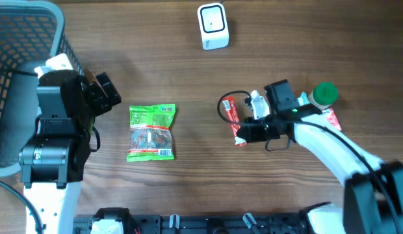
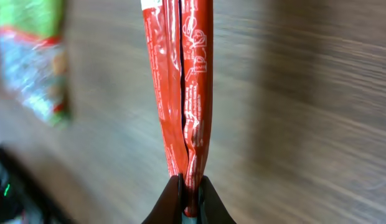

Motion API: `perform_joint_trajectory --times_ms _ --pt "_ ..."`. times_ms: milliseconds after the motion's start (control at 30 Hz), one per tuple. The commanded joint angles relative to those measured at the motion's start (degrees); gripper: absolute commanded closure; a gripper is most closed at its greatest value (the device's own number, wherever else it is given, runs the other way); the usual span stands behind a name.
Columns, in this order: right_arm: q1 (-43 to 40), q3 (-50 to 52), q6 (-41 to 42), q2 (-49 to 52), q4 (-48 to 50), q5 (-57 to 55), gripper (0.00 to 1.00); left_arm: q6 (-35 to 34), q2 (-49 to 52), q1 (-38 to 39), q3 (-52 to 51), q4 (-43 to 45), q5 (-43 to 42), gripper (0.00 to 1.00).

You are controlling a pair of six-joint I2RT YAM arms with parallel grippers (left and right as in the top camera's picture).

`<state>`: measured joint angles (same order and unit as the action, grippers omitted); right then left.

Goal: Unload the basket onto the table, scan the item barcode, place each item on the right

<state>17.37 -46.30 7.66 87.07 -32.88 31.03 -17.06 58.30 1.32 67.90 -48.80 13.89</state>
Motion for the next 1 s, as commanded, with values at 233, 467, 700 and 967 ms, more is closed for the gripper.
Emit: perform_joint_trajectory --times_ms 233,467,700,967 --pt "0.0 -0.7 -18.2 -16.9 -5.8 9.4 0.96 0.3 0.0 -0.2 0.8 0.1 0.3 0.0" --pt "0.0 -0.7 -17.9 -17.9 -5.7 9.3 0.96 0.3 0.0 -0.2 0.8 0.1 0.3 0.0" --pt "0.0 -0.7 -18.0 -17.9 -4.9 9.3 0.96 0.3 0.0 -0.2 0.8 0.1 0.3 0.0" --pt "0.0 -0.7 -15.0 -17.9 -5.1 6.6 0.96 0.3 0.0 -0.2 0.8 0.1 0.3 0.0"
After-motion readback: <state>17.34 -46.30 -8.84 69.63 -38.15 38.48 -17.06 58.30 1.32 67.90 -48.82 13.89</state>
